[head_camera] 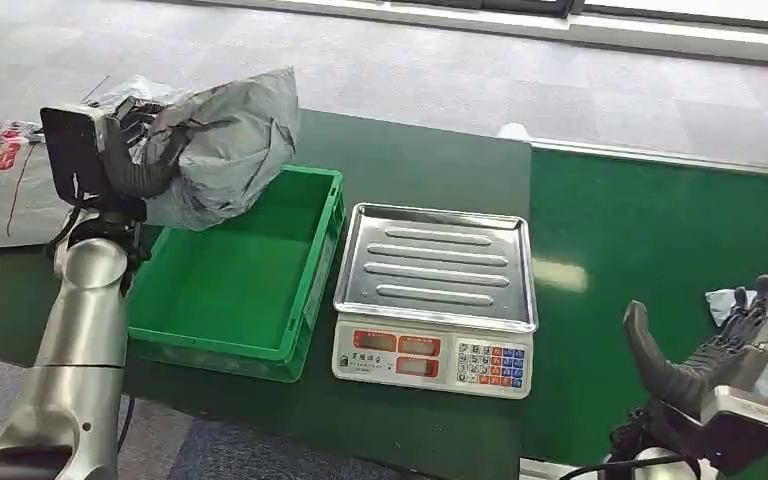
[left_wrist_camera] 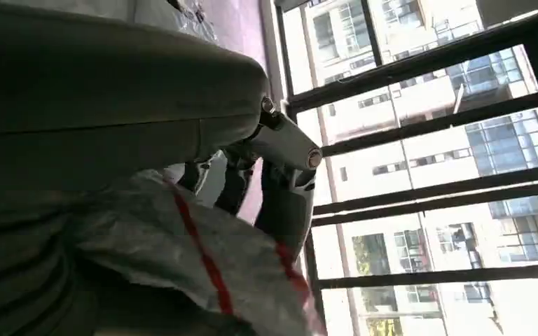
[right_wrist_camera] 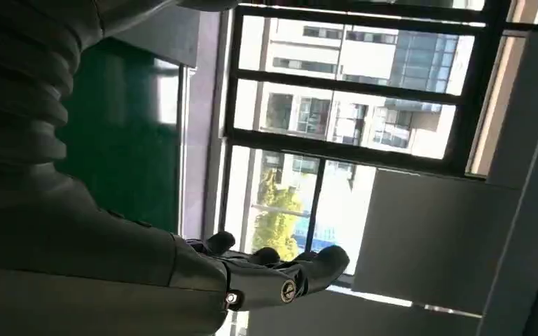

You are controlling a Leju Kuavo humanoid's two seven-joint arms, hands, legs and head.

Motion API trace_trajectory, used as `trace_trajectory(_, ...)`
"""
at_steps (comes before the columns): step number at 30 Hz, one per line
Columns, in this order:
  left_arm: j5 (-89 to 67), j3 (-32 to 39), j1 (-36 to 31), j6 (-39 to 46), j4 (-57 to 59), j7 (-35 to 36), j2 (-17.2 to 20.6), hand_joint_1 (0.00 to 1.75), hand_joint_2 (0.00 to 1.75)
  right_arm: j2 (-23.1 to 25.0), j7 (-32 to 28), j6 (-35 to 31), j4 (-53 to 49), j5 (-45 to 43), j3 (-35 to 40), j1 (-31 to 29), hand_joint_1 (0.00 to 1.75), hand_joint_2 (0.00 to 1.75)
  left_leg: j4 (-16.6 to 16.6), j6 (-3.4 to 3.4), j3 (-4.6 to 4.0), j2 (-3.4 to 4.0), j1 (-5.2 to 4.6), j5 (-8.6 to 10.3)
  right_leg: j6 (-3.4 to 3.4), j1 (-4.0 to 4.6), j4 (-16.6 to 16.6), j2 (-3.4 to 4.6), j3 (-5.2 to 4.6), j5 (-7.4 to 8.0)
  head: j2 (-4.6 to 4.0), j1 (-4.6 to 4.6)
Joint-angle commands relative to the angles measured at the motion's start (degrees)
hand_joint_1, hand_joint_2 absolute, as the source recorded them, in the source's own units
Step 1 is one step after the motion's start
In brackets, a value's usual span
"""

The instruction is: Moved the parcel from conveyor to table for the left to box.

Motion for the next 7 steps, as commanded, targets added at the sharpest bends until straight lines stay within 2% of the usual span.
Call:
trace_trajectory(1,-2.0,1.0,0.7,-0.3,-0.4,1.3,-0.7,0.00,1.75,-0.3,0.3,0.1,5.4,0.7,-0.3,-3.5,0.00,1.75,0.0,-0.03,0.07,0.07,0.05,-0.01,-0.03,0.05,-0.1,0.04,0.07,0.02,0.00,0.00)
trace_trajectory(2,-2.1,0.9,1.0,-0.3,-0.4,1.3,-0.8,0.00,1.75,-0.2,0.3,0.0,5.3,0.8,-0.2,-3.5,0.00,1.75,-0.2,-0.09,0.28,0.15,0.12,0.01,-0.08,0.13,-0.3,0.06,0.29,0.07,0.00,0.00)
trace_trajectory(7,-2.9,0.8,0.8,-0.6,0.2,1.7,-1.0,0.00,1.75,0.0,0.6,0.2,5.5,1.3,-0.5,-3.7,0.00,1.75,0.0,-0.04,0.07,0.06,0.07,-0.02,-0.04,0.08,-0.1,0.02,0.09,0.02,0.00,0.00)
